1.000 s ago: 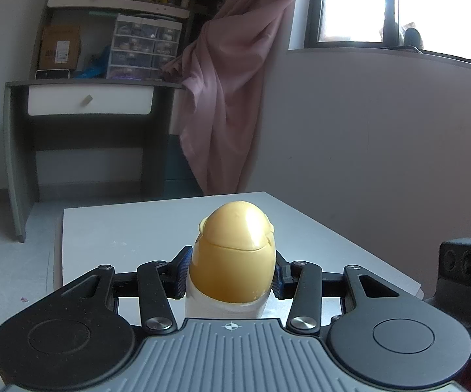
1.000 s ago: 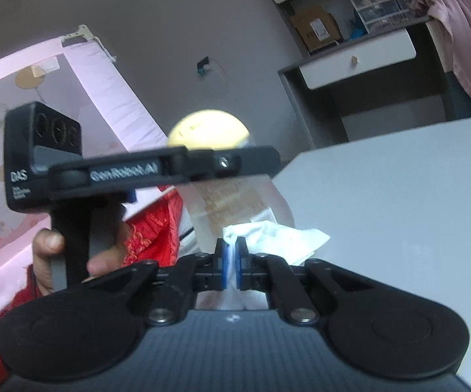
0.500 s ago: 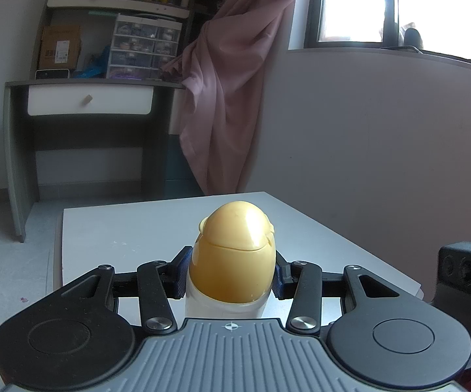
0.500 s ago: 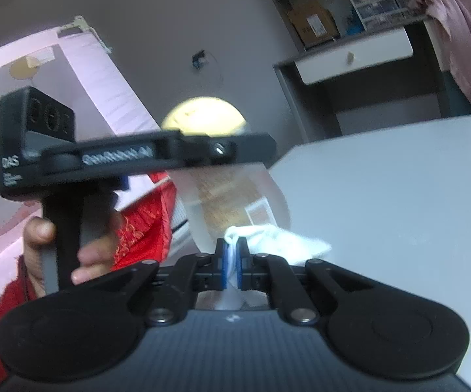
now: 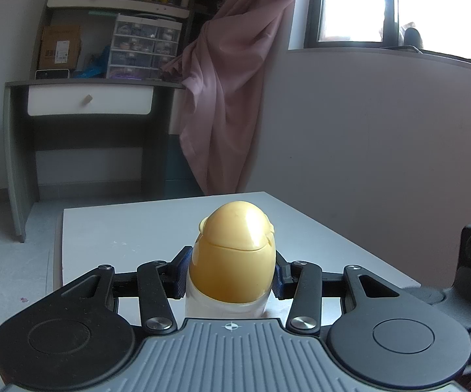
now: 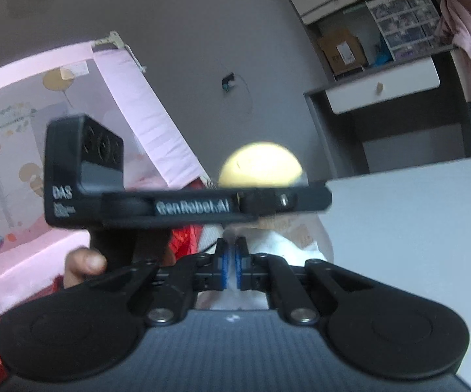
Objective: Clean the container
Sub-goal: 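Keep rubbing the tissue over the bottle's label with the right gripper, then raise the tissue in the right gripper to the bottle's yellow cap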
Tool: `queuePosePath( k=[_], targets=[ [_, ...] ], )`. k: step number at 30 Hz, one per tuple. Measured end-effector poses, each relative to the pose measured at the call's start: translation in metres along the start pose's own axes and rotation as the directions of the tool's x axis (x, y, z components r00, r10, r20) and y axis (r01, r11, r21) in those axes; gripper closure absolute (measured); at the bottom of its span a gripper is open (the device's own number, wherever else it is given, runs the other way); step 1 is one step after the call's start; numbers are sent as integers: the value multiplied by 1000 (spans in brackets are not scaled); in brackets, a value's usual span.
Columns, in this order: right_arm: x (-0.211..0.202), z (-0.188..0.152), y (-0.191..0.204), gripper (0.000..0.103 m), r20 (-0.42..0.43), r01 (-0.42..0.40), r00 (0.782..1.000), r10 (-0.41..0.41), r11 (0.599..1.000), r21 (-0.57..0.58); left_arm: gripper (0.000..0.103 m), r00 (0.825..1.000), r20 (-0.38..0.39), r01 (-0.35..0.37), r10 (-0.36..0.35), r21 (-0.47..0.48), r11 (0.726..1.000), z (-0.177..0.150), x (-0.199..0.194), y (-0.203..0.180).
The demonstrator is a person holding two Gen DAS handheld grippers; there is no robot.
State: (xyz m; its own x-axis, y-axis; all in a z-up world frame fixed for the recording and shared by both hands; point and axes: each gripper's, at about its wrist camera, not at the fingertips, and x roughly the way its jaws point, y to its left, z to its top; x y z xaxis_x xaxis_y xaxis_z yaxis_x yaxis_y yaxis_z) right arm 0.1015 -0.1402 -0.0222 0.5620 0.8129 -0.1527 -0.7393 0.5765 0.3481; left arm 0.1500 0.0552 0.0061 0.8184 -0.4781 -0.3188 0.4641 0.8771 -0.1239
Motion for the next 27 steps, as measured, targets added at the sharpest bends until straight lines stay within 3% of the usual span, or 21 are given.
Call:
queuePosePath(
  k=[15, 19, 27],
  targets=[
    [8, -26, -11, 98, -95, 48, 995, -43, 997, 54, 56, 1000, 3, 1, -1, 2, 1000, 0, 2, -3],
    [-14, -20, -16, 98, -55, 84, 995, -81, 994, 63, 56, 1000, 3, 0, 0, 3, 1000, 0, 3, -4],
    [-64, 24, -14, 98, 120, 142, 983, -141, 990, 6, 56, 1000, 0, -11, 11, 21, 1000, 2, 6, -12]
  ],
)
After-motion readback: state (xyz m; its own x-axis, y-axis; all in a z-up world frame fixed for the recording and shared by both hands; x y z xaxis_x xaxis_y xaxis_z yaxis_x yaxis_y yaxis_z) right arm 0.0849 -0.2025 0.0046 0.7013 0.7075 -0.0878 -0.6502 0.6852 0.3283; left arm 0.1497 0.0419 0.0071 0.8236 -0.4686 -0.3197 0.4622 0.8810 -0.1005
